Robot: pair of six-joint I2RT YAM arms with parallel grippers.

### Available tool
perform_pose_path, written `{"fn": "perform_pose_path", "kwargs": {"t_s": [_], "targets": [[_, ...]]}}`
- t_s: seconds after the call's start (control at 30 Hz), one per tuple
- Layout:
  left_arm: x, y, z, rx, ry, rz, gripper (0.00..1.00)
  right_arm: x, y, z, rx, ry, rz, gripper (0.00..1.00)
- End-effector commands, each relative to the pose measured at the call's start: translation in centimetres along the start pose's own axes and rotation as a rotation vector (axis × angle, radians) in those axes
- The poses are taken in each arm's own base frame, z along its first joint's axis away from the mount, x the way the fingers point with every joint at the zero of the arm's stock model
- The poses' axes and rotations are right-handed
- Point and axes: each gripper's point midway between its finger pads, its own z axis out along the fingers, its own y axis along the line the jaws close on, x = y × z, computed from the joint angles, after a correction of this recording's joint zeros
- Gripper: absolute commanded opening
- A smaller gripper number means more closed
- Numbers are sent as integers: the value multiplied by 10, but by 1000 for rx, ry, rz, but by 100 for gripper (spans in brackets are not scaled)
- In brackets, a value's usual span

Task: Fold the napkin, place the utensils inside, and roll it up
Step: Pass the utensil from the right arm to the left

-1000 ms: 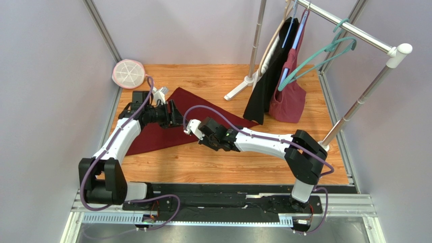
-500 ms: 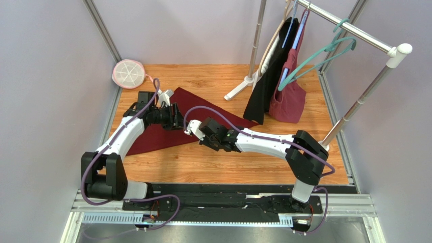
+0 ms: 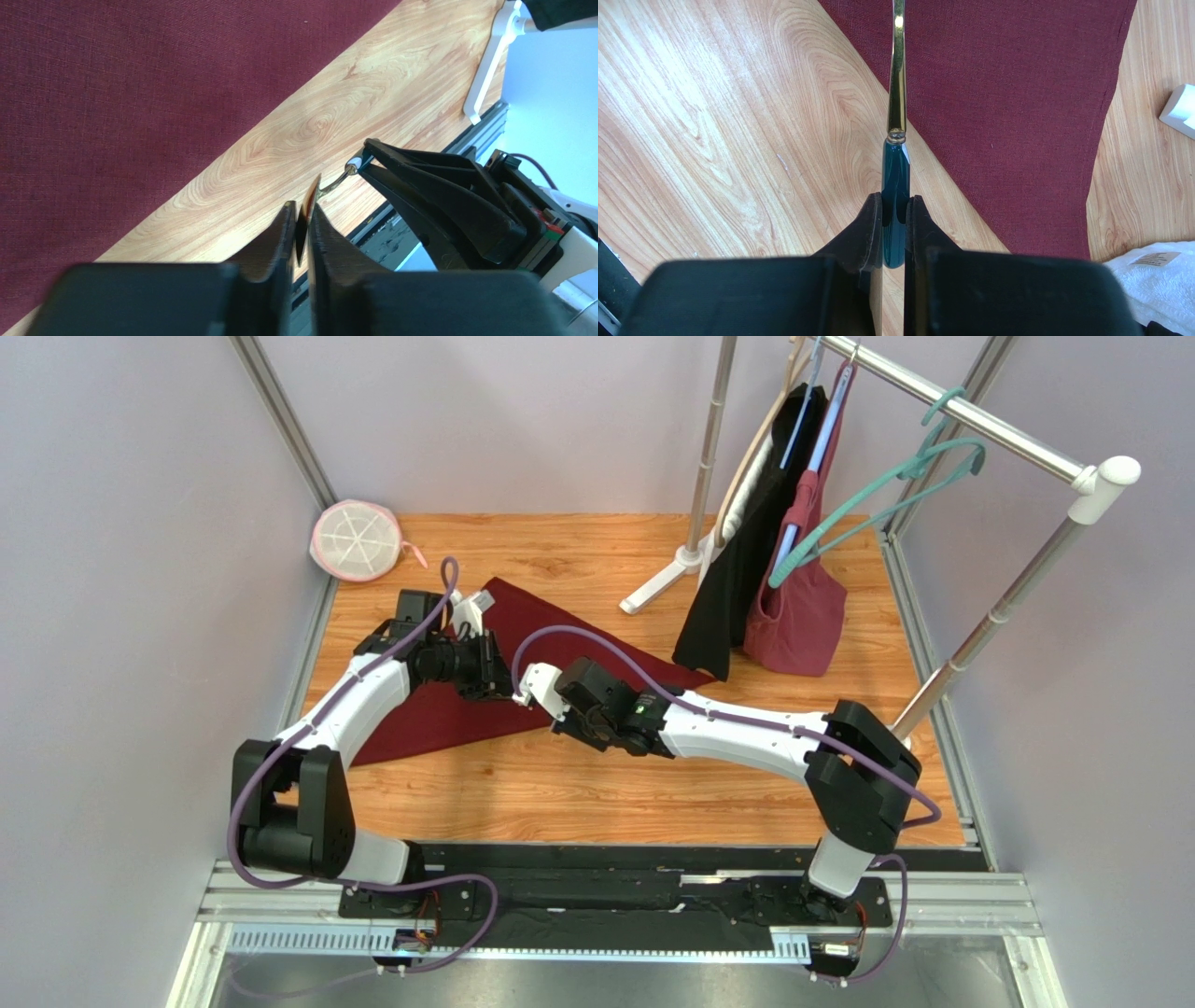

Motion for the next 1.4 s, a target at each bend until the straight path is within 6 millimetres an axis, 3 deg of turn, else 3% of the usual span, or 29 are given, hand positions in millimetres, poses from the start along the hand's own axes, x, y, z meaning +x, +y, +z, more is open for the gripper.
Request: {"fn": "perform_pose_path", "kwargs": {"t_s": [0.0, 0.07, 0.33, 0.4, 0.47, 0.63, 0.7, 0.9, 0.97, 1.2, 1.37], "targets": [[-8, -8, -1, 23, -12, 33, 11, -22, -7, -10, 20, -91, 5, 0], [-6, -6, 1, 24, -2, 23, 0, -21, -8, -10, 27, -87, 6, 0], [-6, -10, 3, 49, -23, 6, 0, -20, -15, -15, 69, -99, 15, 6], [-12, -15, 1, 62, -62, 2, 0, -21, -18, -19, 83, -108, 20, 15], [-14, -16, -1, 62, -84, -8, 0, -18, -20, -20, 97, -104, 28, 40], [-19, -6, -1, 24, -143, -63, 0, -21, -28, -34, 138, -134, 71, 59], [-28, -1, -4, 24, -204, -118, 0, -25, -31, -46, 146, -158, 98, 61], [-23, 36, -1, -79, -343, -283, 0, -31, -31, -80, 131, -233, 184, 62], [-30, 41, -5, -94, -416, -315, 0, -33, -33, -92, 135, -259, 213, 62], [-29, 48, -3, -89, -459, -368, 0, -25, -22, -105, 84, -299, 291, 62], [-26, 62, 3, -85, -454, -406, 0, -14, -16, -101, 75, -277, 310, 62]]}}
